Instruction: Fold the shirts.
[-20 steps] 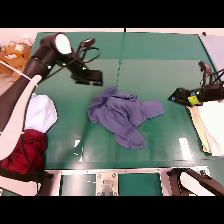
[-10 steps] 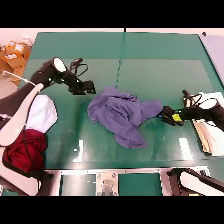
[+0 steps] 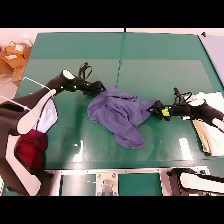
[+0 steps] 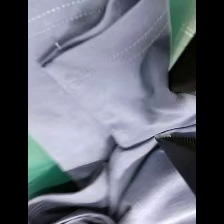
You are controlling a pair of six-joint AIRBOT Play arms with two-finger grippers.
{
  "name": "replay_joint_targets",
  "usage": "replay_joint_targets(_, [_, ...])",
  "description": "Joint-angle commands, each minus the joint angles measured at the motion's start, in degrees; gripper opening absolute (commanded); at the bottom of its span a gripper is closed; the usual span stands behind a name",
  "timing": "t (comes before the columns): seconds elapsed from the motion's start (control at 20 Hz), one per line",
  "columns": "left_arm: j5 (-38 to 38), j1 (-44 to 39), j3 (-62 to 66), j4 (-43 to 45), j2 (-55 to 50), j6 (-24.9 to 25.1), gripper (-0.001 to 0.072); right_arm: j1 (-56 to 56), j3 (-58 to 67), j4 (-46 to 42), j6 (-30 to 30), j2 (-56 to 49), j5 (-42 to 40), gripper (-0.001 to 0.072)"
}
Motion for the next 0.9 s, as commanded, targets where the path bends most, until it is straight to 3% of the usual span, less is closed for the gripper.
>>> replay_joint_targets(0.0, [-3.9,-1.1,0.1,-5.8,-1.1,7.0,0.0185,0.1,3.2,2.5,-1.6,-0.8,0.7,0.0211])
replay_joint_targets(0.05, [-7.1,-0.9,0.8,-6.1,-1.1,8.3,0.0097,0.1,4.4,2.5,-1.6,-0.8,1.7,0.021])
replay_joint_targets(0.1, [-10.4,-0.5,2.1,-6.0,-1.1,9.7,0.0019,0.1,5.8,2.4,-1.6,-0.8,3.2,0.0128])
replay_joint_targets(0.15, [-13.1,0.1,3.8,-5.6,-1.0,10.2,0.0019,0.0,7.3,2.4,-2.6,-0.8,5.1,0.0018])
replay_joint_targets(0.3, [-18.8,2.6,10.8,-2.8,0.6,6.6,0.0017,-1.4,13.8,2.3,-3.5,-0.1,12.7,0.0017])
replay_joint_targets(0.5, [-23.5,6.1,17.0,8.7,9.6,-1.2,0.0017,-5.6,24.1,2.3,-2.8,5.2,22.1,0.0017])
replay_joint_targets(0.7, [-25.0,6.9,17.1,24.4,22.3,-8.5,0.0017,-11.4,31.2,2.3,-0.3,14.7,24.3,0.0017])
replay_joint_targets(0.85, [-25.3,6.9,17.1,29.7,33.0,-10.8,0.0017,-16.1,34.8,2.3,0.7,22.7,24.4,0.0017])
